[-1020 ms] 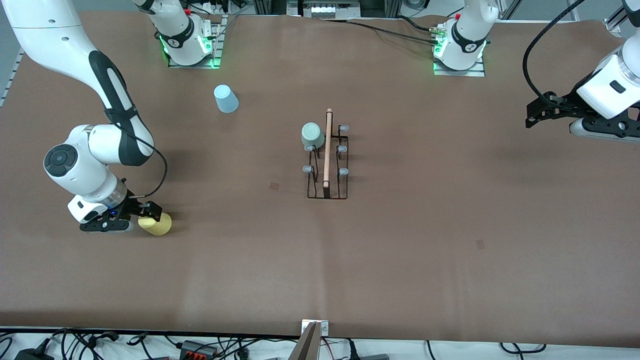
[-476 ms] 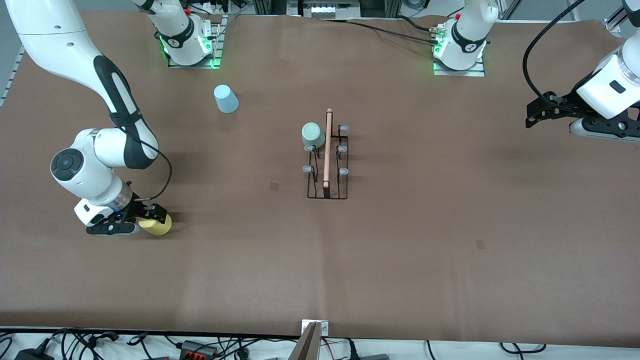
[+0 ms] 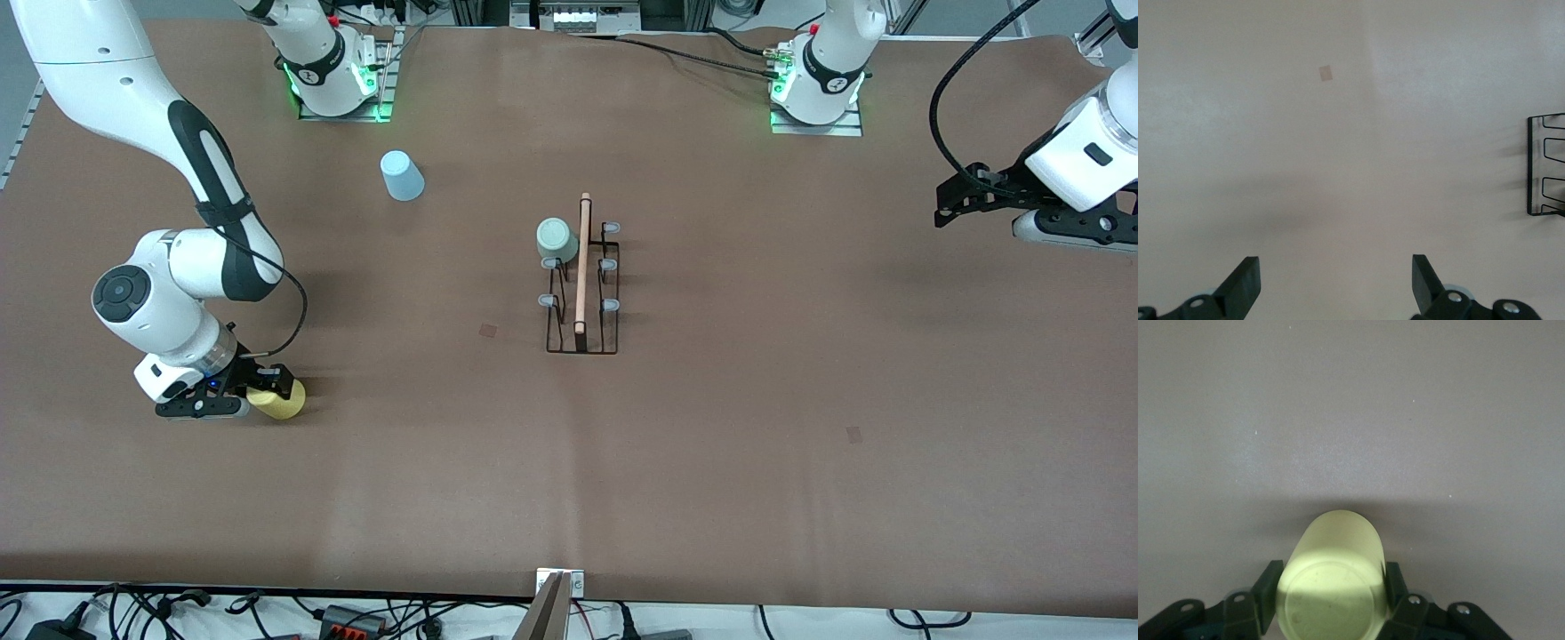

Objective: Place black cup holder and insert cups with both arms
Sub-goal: 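Move the right gripper to the yellow cup and grasp it, then carry the yellow cup to the rack with the right gripper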

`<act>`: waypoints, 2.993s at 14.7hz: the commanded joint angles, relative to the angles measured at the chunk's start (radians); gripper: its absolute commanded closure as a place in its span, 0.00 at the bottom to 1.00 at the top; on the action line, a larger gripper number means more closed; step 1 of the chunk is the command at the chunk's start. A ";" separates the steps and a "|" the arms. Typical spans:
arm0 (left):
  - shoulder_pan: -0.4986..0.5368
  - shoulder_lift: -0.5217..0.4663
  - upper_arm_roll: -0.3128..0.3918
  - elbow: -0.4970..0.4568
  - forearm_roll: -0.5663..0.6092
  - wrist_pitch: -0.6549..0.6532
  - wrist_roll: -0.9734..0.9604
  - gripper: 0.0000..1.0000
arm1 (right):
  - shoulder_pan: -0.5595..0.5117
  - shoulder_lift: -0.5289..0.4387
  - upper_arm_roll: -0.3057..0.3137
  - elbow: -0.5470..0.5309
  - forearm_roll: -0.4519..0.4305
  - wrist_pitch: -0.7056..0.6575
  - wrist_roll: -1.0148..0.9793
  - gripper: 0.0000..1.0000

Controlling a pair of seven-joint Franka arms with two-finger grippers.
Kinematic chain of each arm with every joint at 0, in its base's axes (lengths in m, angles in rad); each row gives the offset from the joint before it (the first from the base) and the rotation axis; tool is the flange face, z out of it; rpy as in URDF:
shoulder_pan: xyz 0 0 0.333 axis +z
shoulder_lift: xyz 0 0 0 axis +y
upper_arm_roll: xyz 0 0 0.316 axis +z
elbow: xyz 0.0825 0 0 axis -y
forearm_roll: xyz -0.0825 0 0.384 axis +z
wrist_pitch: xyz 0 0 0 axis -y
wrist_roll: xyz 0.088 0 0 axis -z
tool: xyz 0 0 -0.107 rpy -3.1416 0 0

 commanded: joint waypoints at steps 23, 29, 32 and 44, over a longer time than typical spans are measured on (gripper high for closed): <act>-0.001 0.000 0.006 0.011 -0.021 -0.012 0.022 0.00 | 0.572 -0.139 0.139 0.259 -0.092 -0.408 1.275 0.82; -0.001 0.000 0.006 0.011 -0.021 -0.014 0.022 0.00 | 0.607 -0.051 0.139 0.312 -0.124 -0.396 1.293 0.81; -0.001 0.000 0.006 0.011 -0.021 -0.014 0.022 0.00 | 0.616 -0.037 0.139 0.326 -0.124 -0.396 1.284 0.80; -0.003 0.000 0.006 0.011 -0.021 -0.014 0.021 0.00 | 0.599 -0.046 0.138 0.339 -0.113 -0.391 1.256 0.00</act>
